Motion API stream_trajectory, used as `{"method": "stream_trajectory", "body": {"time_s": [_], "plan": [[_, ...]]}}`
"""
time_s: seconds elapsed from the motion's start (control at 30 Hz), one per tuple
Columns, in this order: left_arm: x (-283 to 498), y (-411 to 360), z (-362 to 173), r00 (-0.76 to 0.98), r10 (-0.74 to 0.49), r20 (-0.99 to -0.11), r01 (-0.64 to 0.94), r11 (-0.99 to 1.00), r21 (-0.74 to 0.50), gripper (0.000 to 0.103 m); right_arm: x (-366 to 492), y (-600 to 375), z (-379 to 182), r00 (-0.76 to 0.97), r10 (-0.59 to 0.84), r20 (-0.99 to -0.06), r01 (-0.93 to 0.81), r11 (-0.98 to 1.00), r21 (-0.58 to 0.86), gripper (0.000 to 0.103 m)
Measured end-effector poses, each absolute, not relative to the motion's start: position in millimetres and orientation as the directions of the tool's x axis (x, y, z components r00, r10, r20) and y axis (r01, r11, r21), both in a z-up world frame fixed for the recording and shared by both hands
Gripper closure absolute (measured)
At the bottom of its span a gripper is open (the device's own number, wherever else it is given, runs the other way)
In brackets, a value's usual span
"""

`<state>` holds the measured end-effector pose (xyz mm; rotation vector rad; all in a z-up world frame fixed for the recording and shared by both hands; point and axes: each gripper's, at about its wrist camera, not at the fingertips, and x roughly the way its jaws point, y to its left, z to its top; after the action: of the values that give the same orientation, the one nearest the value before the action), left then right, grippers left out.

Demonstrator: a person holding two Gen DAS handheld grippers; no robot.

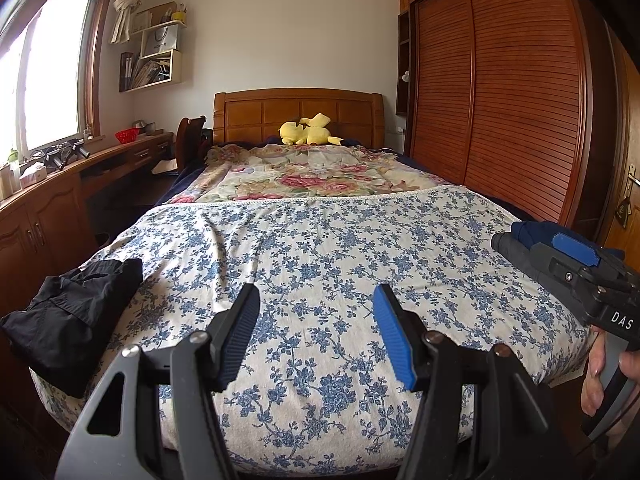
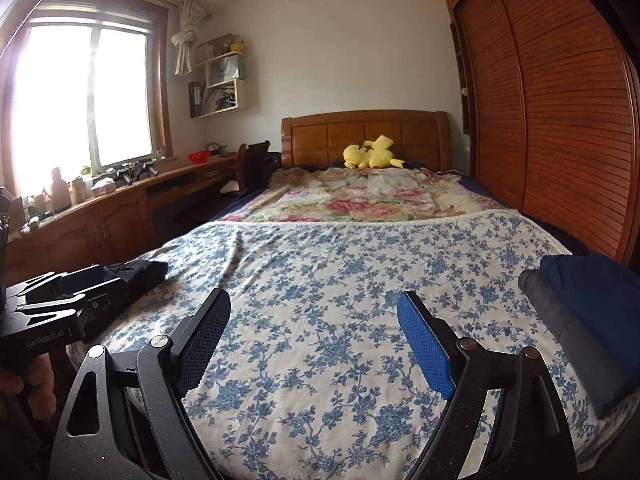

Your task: Fold large clothes

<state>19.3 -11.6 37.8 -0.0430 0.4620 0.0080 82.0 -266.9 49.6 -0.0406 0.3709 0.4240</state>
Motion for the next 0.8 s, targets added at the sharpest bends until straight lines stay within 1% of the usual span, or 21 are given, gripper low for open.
{"method": "stream_trajectory", "body": {"time_s": [0.8], "plan": [[18.9,-12.0,37.8,0.895,-0.001,-0.446,-0.018,0.999,-0.039,0.045,82.3,-266.6,49.1,0.843,0.397,-0.364,-0.409,0.911,0.047,0.016]]}}
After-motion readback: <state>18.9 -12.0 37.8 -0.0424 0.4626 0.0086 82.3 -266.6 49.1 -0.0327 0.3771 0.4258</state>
